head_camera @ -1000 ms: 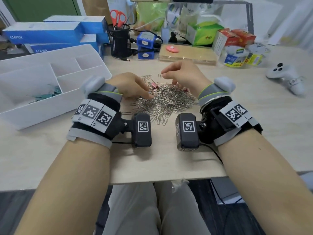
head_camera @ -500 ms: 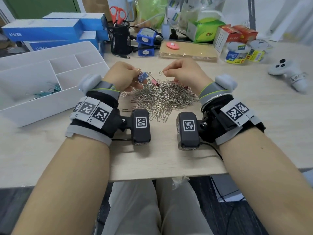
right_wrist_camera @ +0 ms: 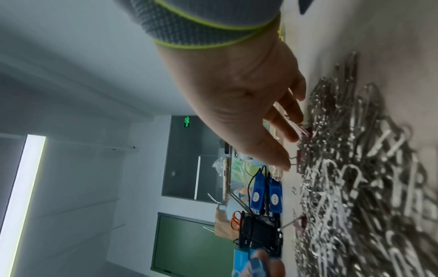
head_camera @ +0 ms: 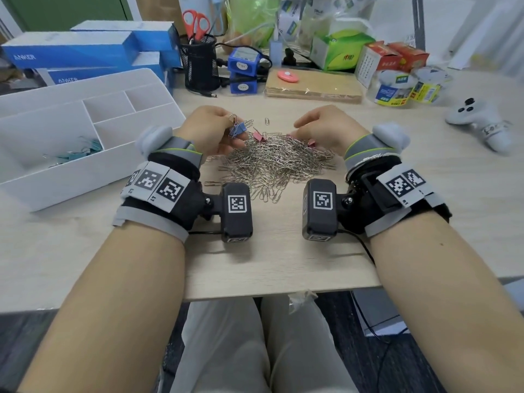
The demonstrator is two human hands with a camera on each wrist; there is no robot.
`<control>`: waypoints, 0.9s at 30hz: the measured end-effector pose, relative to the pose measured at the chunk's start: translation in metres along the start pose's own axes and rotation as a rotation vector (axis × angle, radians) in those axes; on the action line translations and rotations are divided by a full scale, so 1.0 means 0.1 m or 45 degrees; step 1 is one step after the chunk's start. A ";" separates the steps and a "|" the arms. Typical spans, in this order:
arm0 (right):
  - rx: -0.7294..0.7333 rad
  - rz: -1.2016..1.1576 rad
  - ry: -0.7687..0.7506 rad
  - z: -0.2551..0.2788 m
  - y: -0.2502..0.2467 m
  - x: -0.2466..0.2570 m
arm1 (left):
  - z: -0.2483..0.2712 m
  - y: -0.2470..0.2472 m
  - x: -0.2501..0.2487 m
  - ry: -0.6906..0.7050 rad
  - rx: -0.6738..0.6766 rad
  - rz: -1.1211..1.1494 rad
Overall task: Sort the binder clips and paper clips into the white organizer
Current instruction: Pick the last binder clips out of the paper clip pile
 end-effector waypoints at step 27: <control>0.057 -0.408 -0.498 0.14 0.24 0.53 | 0.08 0.12 -0.10 0.169 0.084 0.123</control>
Point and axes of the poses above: each hand's wrist, its own z-axis away from the middle knuckle, its own y-axis out of the palm, x = y × z, the point moved 6 cm from there along -z, towards the middle knuckle, and after that the axes turned 9 degrees about -y, right-handed, at the moved point
